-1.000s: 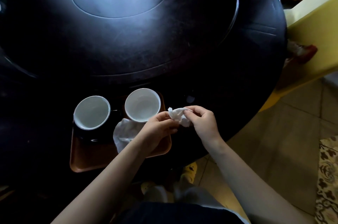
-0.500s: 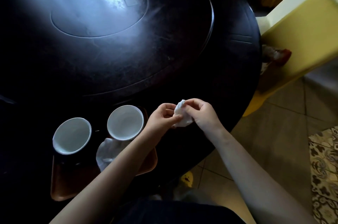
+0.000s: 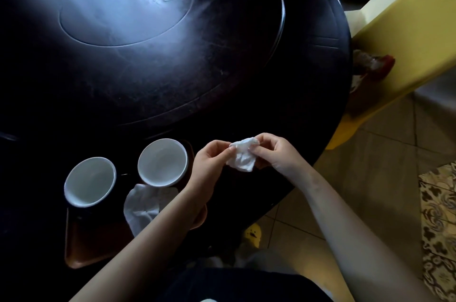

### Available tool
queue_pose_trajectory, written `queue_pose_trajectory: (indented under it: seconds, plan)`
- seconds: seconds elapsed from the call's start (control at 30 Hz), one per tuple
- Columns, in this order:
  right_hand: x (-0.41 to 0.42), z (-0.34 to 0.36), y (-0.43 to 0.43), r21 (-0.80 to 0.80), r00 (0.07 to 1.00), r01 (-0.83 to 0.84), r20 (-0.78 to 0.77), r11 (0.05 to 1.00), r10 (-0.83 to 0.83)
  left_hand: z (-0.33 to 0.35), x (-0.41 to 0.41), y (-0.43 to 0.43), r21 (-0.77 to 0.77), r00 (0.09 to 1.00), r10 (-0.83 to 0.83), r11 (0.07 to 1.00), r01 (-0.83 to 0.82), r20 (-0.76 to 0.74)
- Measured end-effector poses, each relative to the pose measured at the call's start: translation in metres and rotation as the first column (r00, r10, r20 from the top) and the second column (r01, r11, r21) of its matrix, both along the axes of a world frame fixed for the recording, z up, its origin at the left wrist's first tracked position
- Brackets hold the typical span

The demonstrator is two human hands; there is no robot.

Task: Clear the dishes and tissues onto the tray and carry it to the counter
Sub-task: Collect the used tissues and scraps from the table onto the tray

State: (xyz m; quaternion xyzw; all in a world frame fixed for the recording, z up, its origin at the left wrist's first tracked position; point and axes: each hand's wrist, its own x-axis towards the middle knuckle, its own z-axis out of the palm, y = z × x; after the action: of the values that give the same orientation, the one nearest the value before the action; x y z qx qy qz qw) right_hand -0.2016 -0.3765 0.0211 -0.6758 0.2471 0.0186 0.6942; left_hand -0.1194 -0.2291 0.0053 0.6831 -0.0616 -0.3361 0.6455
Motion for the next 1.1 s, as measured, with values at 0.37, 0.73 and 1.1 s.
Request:
queue_pose_trajectory:
  seconds: [0.37, 0.73, 1.1]
  plan:
    - [-0.002, -0.033, -0.006, -0.064, 0.988, -0.112, -0.116, 0.992, 0.104, -0.030, -0.014, 0.000, 0.302, 0.994, -0.017, 0.953, -0.017, 0.109]
    - [0.075, -0.060, -0.037, -0.515, 0.998, 0.038, -0.028, 0.856, -0.061, -0.056, -0.020, -0.009, 0.405, 0.874, 0.090, 0.860, -0.310, 0.477]
    - [0.077, -0.112, -0.022, -0.903, 0.898, -0.154, 0.042, 0.402, 0.438, -0.121, -0.077, 0.009, 0.861, 0.626, -0.619, 0.475, -0.181, 0.474]
